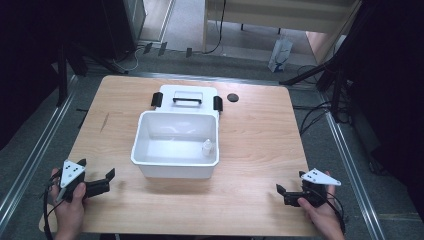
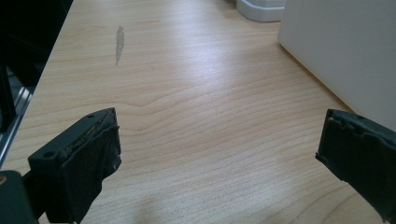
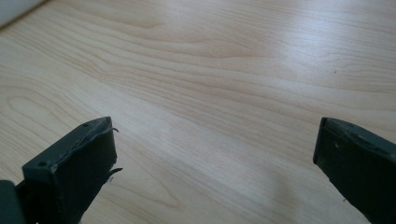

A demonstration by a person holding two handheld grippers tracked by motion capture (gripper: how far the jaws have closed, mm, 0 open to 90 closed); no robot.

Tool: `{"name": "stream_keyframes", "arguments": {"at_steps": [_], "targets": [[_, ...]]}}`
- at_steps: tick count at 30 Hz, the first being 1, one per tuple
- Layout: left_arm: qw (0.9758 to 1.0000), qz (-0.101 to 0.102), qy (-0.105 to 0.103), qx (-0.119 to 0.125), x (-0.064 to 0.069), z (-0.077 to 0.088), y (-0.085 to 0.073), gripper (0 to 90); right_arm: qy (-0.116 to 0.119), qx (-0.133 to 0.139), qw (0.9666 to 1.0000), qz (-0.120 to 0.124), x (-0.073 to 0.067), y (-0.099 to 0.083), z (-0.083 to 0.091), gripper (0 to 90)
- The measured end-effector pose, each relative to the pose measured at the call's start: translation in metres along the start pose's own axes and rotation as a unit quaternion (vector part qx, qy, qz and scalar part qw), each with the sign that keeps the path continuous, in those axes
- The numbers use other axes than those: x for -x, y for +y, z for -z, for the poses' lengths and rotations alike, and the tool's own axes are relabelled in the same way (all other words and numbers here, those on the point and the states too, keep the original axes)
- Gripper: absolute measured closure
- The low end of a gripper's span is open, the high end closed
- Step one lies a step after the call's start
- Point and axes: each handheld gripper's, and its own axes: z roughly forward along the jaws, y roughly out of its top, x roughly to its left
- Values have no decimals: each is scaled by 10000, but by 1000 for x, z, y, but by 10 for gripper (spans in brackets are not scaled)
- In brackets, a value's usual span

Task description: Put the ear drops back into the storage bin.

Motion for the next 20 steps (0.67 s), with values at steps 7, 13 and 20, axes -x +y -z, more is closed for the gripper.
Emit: {"name": "stream_keyframes", "arguments": {"at_steps": [7,13,20], "targets": [[10000,18,20,-51,0,-1,0,0,-188,587,9978,-258,-6,-16,4,0],[9998,163,82,4,-1,0,0,0,62,509,9979,-402,-2,-17,3,0],[9991,328,114,239,-5,4,-2,0,90,416,9989,-187,-6,-16,2,0]]}}
